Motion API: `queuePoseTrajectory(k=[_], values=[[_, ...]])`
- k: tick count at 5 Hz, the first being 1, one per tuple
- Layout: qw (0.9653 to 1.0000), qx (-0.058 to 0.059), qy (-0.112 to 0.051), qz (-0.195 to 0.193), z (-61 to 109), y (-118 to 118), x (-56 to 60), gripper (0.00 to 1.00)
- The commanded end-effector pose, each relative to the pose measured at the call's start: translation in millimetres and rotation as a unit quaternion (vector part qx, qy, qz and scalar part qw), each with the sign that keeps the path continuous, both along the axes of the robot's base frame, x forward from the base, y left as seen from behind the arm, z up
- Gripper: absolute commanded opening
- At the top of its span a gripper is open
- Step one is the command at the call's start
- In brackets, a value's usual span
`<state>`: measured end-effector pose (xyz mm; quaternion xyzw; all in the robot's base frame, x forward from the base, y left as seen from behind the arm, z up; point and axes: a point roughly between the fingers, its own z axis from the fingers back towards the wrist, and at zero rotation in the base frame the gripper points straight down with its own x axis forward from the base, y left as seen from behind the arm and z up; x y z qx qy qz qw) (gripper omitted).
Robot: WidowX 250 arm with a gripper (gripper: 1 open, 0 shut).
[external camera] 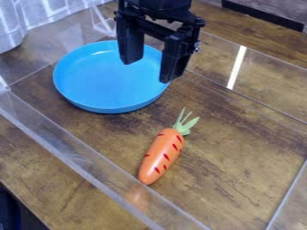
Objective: Put the carrot in the blue tray
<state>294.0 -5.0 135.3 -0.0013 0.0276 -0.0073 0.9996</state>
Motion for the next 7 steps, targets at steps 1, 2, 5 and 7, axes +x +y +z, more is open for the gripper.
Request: queuePoseTrajectory(k=[1,2,5,7], values=[[1.0000,0.000,0.007,-0.004,-7.0,-2,-1.7,1.00],[0.9999,0.000,0.015,-0.008,-15.8,-6,-4.3,1.00],[0.9979,0.003,0.027,-0.059,-74.9,-28,-23.6,1.00],[0.9961,0.005,0.024,-0.085,-95.5,-32,-20.2,1.00]])
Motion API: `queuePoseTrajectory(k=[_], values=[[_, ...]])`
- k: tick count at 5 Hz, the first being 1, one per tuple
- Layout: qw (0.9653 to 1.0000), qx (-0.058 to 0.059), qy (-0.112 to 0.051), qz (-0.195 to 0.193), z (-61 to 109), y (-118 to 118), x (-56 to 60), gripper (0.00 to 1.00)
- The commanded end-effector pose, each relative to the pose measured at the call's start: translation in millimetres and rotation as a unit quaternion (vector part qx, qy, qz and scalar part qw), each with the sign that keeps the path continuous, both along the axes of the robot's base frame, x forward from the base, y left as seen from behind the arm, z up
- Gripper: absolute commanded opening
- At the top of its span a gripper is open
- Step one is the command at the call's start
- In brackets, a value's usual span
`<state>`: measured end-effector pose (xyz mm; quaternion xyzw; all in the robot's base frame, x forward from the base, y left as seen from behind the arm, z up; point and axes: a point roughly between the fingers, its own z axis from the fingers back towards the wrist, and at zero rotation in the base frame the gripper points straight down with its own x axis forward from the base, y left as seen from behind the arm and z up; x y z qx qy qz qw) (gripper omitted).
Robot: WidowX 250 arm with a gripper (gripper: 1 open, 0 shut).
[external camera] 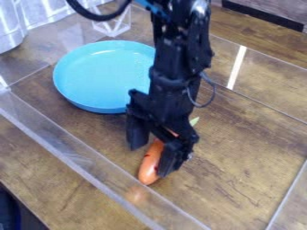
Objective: Put the carrot in the blue tray
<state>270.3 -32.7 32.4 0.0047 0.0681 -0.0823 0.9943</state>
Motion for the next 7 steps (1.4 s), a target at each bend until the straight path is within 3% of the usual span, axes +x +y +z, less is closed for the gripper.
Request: queuePoseTrajectory(k=[1,7], values=[[0.9998,0.003,-0.011,-0.015,-4.6,-4.0,5.4,1.00],[0.9996,0.002,0.006,-0.028,-6.0,-7.6,12.6,1.00]])
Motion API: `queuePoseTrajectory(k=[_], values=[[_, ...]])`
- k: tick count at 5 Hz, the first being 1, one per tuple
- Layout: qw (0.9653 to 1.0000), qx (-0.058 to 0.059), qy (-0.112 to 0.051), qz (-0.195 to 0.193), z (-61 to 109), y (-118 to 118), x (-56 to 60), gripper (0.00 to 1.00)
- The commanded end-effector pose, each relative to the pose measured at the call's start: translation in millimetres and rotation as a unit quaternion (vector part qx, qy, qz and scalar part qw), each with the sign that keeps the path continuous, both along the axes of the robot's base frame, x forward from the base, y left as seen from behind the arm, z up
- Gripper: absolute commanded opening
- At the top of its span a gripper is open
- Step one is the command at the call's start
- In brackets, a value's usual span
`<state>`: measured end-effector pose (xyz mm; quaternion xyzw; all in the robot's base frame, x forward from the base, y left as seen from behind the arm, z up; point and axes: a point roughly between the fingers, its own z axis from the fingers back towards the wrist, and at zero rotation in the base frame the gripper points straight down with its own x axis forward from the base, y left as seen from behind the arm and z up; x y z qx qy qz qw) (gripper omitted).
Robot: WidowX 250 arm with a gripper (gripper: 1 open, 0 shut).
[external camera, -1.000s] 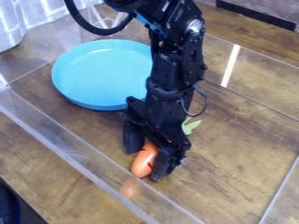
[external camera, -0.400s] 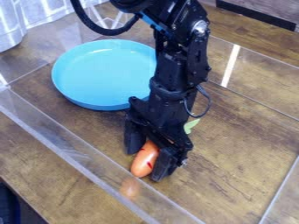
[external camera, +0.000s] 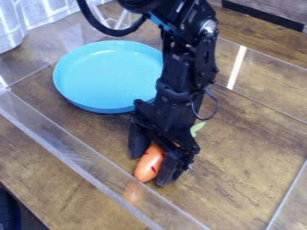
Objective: Put the carrot in the blue tray
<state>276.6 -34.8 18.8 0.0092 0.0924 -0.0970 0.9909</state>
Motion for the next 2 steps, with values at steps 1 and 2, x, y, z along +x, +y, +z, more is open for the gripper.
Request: queuePoseTrajectory(k=[1,2], values=[[0.9998,-0.004,-0.015,-0.014,7.6,-5.5,7.1,1.00],[0.9998,-0.004,-0.012,-0.017,7.6,-5.8,7.7,1.00]])
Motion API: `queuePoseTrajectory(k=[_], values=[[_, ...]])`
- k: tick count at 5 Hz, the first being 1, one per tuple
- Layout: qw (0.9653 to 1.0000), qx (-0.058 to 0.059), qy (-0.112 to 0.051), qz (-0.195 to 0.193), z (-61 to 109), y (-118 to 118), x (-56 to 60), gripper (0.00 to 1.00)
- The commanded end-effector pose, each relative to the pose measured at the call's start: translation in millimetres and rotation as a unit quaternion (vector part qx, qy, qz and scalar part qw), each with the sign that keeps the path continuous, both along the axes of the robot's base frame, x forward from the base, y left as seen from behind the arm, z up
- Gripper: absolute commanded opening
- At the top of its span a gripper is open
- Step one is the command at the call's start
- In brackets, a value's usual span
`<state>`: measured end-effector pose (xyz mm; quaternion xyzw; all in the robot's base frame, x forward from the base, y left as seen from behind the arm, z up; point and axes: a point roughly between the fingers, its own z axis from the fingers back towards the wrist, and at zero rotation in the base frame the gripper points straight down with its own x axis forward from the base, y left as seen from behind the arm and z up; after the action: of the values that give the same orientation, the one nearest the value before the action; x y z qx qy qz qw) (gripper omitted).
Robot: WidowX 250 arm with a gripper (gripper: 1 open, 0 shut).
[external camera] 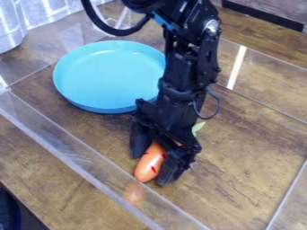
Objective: Put the carrot in the blue tray
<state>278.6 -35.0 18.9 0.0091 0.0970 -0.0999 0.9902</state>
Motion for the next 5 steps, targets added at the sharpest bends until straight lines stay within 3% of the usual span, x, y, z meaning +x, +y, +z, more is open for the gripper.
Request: queuePoseTrajectory(k=[1,4,5], values=[[0.9998,-0.004,-0.012,-0.016,7.3,-5.4,5.6,1.00],[0.9998,-0.003,0.000,-0.021,7.2,-4.5,4.7,1.00],[0.9998,-0.001,0.003,-0.021,6.9,-2.8,6.1,0.00]])
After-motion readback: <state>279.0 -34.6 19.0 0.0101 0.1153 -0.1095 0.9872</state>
